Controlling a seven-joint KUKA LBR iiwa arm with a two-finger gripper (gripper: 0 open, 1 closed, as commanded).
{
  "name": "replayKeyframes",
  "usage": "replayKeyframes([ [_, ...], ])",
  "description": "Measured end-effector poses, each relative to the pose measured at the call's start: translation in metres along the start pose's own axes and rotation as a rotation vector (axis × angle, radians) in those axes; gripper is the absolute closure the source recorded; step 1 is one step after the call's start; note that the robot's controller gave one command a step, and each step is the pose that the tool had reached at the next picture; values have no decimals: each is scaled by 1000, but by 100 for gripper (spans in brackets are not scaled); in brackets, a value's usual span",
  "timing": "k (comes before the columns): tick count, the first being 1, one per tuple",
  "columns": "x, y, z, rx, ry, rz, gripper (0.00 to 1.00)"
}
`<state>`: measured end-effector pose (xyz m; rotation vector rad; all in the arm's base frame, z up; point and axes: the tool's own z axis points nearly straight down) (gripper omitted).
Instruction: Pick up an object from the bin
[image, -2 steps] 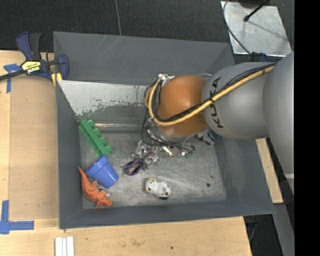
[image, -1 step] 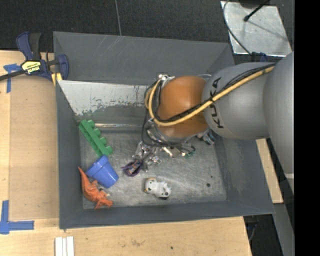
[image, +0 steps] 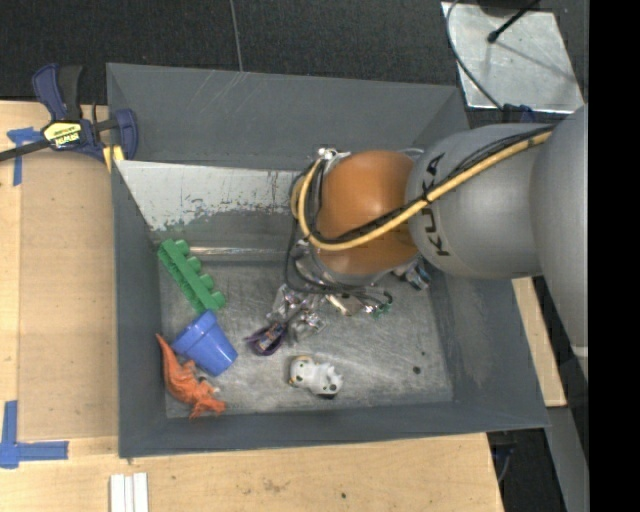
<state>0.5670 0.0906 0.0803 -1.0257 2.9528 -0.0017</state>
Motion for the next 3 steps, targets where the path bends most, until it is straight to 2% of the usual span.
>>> replayKeyframes([
  [1, 3, 1, -17, -7, 15, 1, 100],
  [2, 1, 0, -34, -4, 11, 2, 100],
  [3, 2, 1, -47, -6, 14, 2, 100],
])
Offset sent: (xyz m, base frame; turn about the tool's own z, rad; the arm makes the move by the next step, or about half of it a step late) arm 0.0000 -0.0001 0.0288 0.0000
